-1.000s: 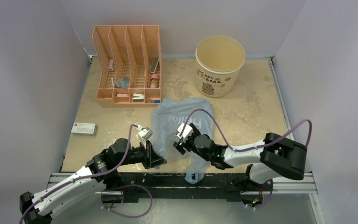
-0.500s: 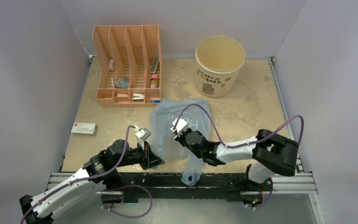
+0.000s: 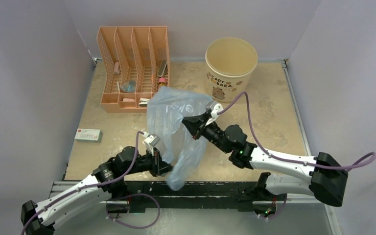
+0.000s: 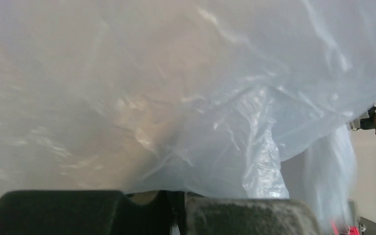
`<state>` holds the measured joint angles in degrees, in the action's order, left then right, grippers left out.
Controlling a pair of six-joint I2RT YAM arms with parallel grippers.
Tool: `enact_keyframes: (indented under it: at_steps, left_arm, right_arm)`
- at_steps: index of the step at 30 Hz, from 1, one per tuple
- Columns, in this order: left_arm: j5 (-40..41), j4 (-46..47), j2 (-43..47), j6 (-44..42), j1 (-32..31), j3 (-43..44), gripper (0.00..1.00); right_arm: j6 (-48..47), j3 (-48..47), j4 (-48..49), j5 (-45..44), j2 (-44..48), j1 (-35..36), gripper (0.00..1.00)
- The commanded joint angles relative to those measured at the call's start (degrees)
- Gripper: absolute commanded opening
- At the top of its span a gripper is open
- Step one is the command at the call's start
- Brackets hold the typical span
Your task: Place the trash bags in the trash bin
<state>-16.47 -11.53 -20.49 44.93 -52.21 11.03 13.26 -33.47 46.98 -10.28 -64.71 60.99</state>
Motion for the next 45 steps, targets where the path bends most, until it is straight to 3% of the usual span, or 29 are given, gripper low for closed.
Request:
enact_keyframes:
  at_steps: [1,3,5,9,13,15,18,25,28,33,35,40,45]
  left_arm:
    - [-0.98,7.36,-1.41,0.83,-0.18,-0.13,0.00]
    - [-1.51,8.47,-2.03,0.60,-0.20,-0.32,0.00]
    - [-1.95,9.74,-2.97,0.56,-0.19,-0.79,0.00]
    - [-2.82,13.48,-5.13,1.27,-0.20,-2.20,0.00]
    - [-3.32,17.42,-6.59,1.98,-0.18,-3.73,0.00]
    - [-3.31,18.75,-7.34,2.14,-0.20,-4.06,0.00]
    - [-3.52,19.95,-8.89,2.18,-0.18,-4.32,0.00]
    - [-4.48,21.37,-10.62,2.06,-0.19,-4.62,0.00]
    - [-4.71,20.35,-10.63,1.63,-0.21,-4.30,0.00]
    - [-4.54,18.73,-10.23,1.10,-0.18,-3.83,0.00]
    - [-4.66,18.27,-10.10,0.92,-0.20,-3.41,0.00]
    - [-4.62,18.32,-10.03,0.85,-0.21,-3.13,0.00]
    - [-4.32,17.55,-10.38,0.90,-0.19,-3.01,0.00]
  right_arm:
    - [6.53,0.43,1.45,7.74,-3.97,-6.31,0.00]
    - [6.79,-0.90,-1.58,5.25,-6.83,-8.23,0.00]
    - [6.77,-1.78,-3.71,1.49,-8.90,-9.22,0.11]
    - [5.27,-8.14,-15.31,0.62,-11.60,-9.84,0.16]
    - [8.96,-11.38,-25.22,-4.94,-8.76,-9.84,0.46]
    - [14.06,-12.16,-30.98,-8.75,-5.50,-9.84,0.65]
    - [26.38,-12.08,-41.79,-11.01,-0.36,-9.84,0.75]
    - [47.21,-2.43,-59.34,-5.54,10.40,-9.84,0.78]
    - [47.63,4.16,-57.43,3.56,16.38,-9.84,0.77]
    - [47.79,10.88,-57.53,11.03,27.20,-9.80,0.77]
    - [46.02,13.88,-53.74,17.08,29.50,-9.75,0.72]
    - [41.49,16.73,-48.93,23.71,22.29,-9.04,0.58]
    - [38.23,14.03,-47.29,18.73,13.33,-2.68,0.57]
